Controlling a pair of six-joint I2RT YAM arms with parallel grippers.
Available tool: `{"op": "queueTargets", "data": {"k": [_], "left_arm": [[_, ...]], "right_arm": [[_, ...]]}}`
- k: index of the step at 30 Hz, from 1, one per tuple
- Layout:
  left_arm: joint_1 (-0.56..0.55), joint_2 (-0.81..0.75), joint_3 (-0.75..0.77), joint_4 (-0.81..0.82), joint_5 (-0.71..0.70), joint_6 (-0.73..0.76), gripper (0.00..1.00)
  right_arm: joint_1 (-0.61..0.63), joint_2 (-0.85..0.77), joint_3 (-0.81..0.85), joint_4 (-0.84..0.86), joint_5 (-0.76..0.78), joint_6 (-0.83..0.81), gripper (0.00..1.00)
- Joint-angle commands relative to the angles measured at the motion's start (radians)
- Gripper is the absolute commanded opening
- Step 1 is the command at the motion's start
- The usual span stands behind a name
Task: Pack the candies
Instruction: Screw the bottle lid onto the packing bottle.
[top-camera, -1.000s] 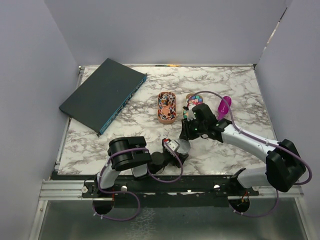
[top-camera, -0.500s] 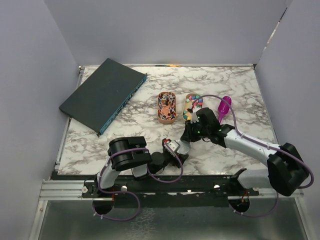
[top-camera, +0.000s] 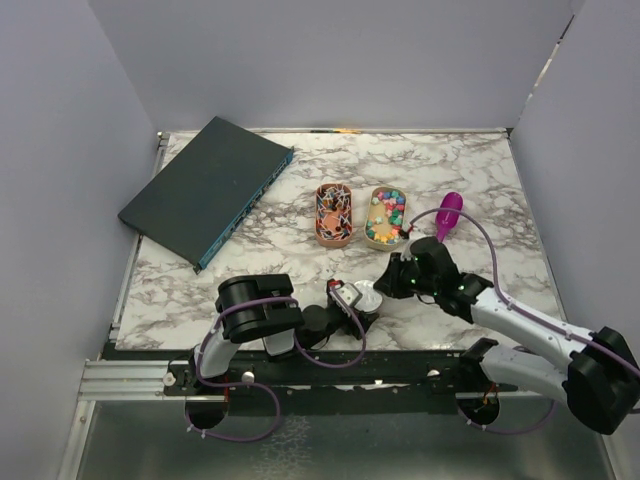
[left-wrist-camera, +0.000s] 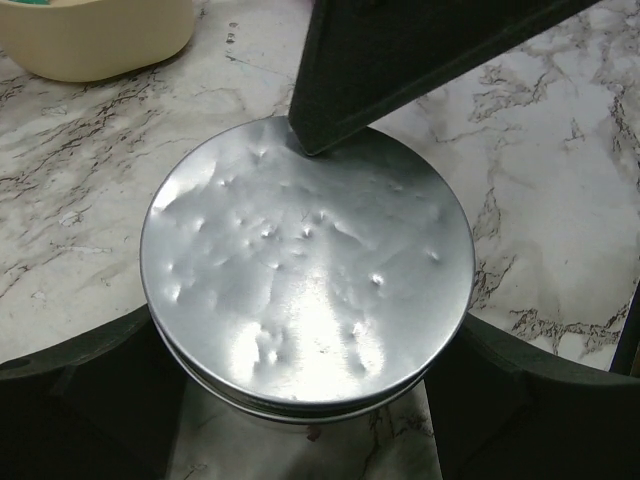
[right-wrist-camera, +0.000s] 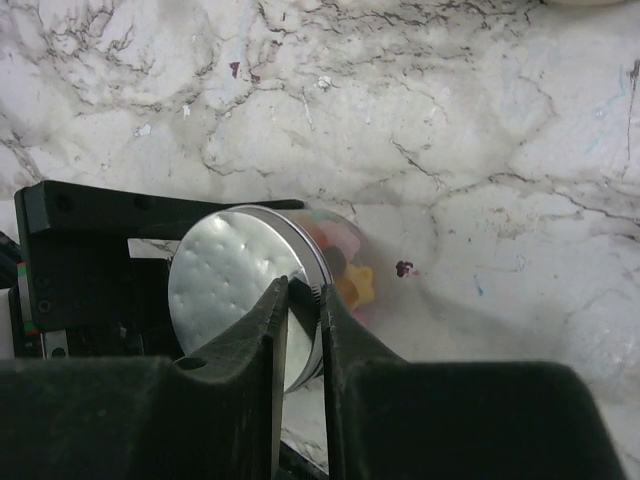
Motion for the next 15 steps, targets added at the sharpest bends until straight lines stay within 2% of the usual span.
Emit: {"op": "queueTargets", "data": {"k": [1,9,15], "left_arm": [[0.016,0.056,-0.025,-0.069,-0.023,-0.081,0.6],[0.016,0.052,-0.027,-0.071,-0.029,-0.084,0.6],[0.016,0.051,-0.028,-0.073,-0.03,-0.086,0.6]], "right_arm": [[0.076,-0.058,-0.082,-0.184,-0.133,0.12,0.16],[0.159,-0.128,-0.102,-0.204,-0.115,0.191,0.13],[0.177,-0.185,-0.018,-0.298,-0.034,0.186,0.13]]}}
